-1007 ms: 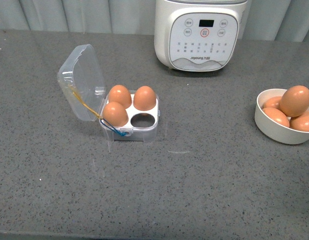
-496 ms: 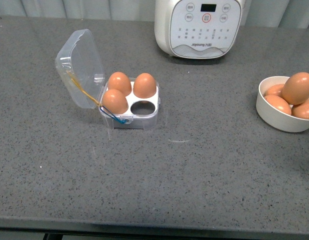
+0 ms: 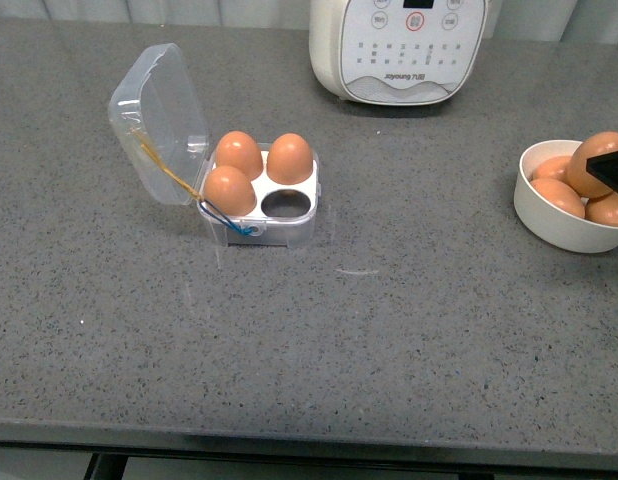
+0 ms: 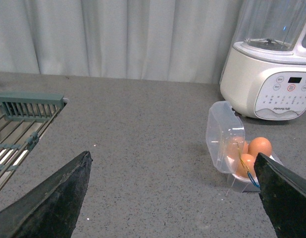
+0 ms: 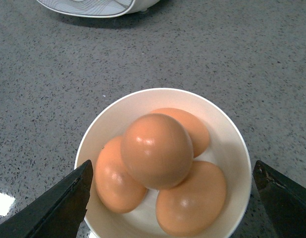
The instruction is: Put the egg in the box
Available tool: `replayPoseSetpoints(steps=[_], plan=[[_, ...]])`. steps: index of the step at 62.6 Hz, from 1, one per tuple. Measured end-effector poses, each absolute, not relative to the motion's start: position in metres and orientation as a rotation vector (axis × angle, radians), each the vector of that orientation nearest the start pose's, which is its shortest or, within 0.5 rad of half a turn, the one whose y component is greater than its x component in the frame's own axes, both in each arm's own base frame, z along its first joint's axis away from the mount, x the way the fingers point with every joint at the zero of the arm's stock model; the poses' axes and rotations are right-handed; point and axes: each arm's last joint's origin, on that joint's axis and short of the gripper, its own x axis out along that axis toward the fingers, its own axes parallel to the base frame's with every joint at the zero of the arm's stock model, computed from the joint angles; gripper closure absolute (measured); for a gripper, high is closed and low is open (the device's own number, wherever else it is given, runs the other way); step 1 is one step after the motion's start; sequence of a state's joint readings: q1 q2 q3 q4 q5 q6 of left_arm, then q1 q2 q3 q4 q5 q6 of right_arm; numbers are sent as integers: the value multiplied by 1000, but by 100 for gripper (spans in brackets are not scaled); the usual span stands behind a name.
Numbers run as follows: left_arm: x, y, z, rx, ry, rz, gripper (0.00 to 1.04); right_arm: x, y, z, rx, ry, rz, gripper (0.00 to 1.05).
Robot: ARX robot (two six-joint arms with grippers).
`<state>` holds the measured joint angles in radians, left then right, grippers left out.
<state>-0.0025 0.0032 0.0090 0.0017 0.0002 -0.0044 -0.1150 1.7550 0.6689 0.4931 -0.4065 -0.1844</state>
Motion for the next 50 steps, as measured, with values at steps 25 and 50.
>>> replayPoseSetpoints(steps=[25,50], plan=[[97,0,166,-4,-7,-3,7,332,-15,112,-56,564,381,9],[97,0,166,-4,-7,-3,7,337,-8,101,-68,579,409,9]])
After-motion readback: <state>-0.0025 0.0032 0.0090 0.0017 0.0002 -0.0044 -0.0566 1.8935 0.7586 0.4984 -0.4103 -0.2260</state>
